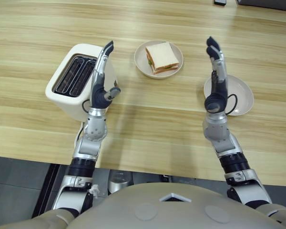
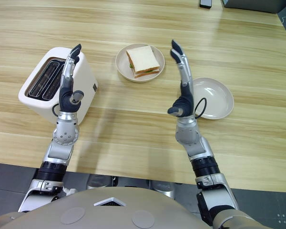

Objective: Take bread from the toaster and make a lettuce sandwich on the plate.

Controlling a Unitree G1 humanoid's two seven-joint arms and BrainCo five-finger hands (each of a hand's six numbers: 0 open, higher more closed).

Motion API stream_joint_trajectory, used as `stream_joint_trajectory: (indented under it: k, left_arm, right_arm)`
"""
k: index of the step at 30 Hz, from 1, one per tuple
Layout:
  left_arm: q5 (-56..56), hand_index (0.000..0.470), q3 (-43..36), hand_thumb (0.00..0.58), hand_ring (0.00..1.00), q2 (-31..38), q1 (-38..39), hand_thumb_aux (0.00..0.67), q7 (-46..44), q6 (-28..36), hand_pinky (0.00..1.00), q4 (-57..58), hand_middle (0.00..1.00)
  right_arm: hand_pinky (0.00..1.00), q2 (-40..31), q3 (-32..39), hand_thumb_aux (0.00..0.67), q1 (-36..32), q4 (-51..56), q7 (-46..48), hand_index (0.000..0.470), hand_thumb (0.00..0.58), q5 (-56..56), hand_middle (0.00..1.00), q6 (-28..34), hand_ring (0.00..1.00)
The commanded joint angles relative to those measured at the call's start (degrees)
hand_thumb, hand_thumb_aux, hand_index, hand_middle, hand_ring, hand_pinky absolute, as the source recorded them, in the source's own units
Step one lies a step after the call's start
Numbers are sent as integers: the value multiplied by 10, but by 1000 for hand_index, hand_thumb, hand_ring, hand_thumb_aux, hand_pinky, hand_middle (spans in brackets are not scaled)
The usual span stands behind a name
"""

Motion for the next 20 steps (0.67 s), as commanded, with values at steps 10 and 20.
stream_joint_trajectory:
  k: [10, 20]
  left_arm:
    - [-57, 0, -5, 0, 0, 8, 35, 0, -105, -13, 0, -11, 0]
    - [-38, 0, -6, 0, 0, -10, 41, 0, -123, 6, 0, -41, 0]
  right_arm:
    - [0, 46, -38, 0, 61, -44, 51, 0, 0, -15, 0, 0, 0]
    - [0, 29, -67, 0, 21, 8, 102, 0, 0, 68, 0, -5, 0]
